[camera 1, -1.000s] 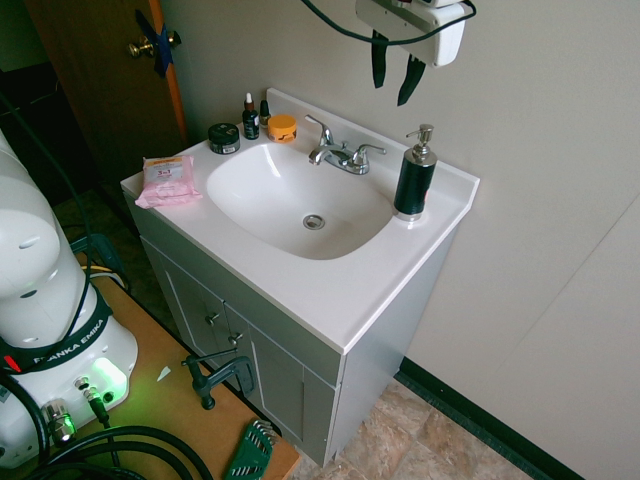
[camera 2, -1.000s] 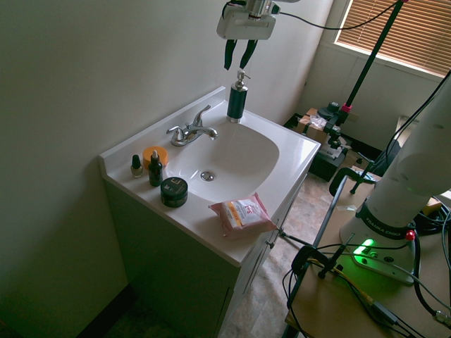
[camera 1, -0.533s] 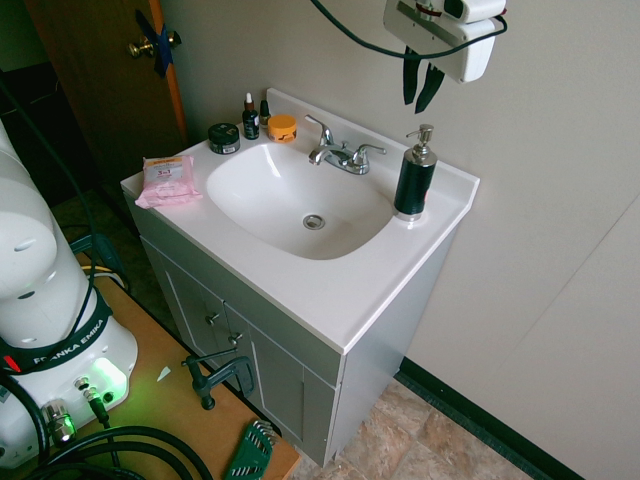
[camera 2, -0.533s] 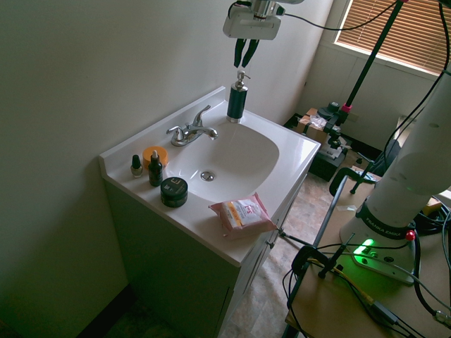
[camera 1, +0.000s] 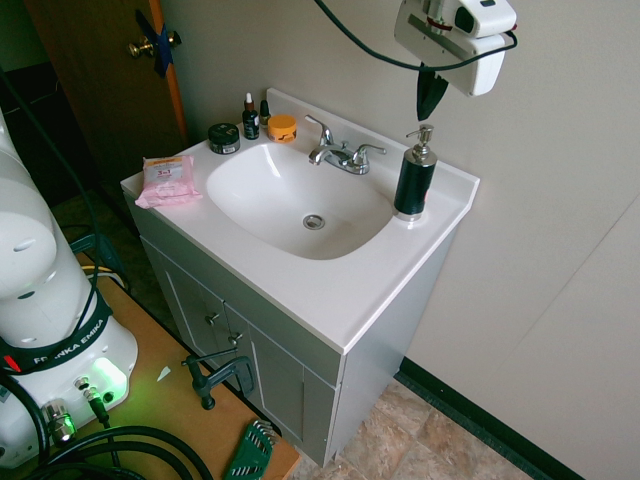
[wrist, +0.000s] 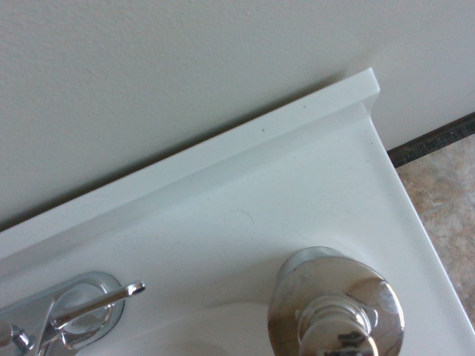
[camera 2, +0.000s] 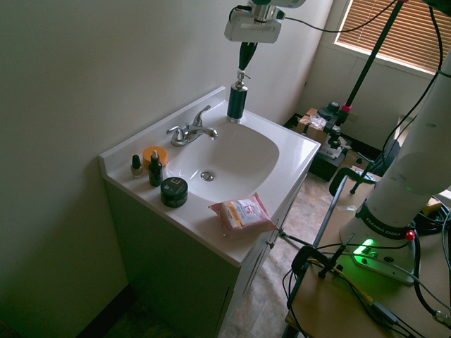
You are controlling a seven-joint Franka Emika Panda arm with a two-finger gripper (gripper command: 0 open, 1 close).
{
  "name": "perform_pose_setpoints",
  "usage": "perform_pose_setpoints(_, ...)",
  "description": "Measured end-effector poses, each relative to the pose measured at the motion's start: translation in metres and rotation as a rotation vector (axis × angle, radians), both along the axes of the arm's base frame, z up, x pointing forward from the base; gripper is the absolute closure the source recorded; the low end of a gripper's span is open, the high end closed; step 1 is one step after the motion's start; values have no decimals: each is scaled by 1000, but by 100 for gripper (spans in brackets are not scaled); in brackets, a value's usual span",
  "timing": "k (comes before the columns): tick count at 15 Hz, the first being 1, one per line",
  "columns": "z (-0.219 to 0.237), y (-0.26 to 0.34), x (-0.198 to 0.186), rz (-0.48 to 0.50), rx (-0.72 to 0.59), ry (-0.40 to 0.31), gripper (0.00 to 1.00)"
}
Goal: Sanitize yourself
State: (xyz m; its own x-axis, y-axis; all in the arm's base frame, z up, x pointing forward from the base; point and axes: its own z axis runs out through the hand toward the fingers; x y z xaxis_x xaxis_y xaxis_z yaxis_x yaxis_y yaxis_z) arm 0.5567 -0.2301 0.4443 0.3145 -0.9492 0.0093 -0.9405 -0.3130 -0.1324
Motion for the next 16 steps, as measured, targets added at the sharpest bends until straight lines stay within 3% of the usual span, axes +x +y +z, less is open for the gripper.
perform_pose_setpoints(9, -16, -1, 0, -2, 4, 18, 100)
perform_pose_setpoints(14, -10, 5, 1, 15, 2, -11, 100)
perform_pose_setpoints(15, 0, 13, 2, 33, 3, -26, 0)
perform_pose_setpoints(16, 11, 23, 2, 52, 3, -40, 0)
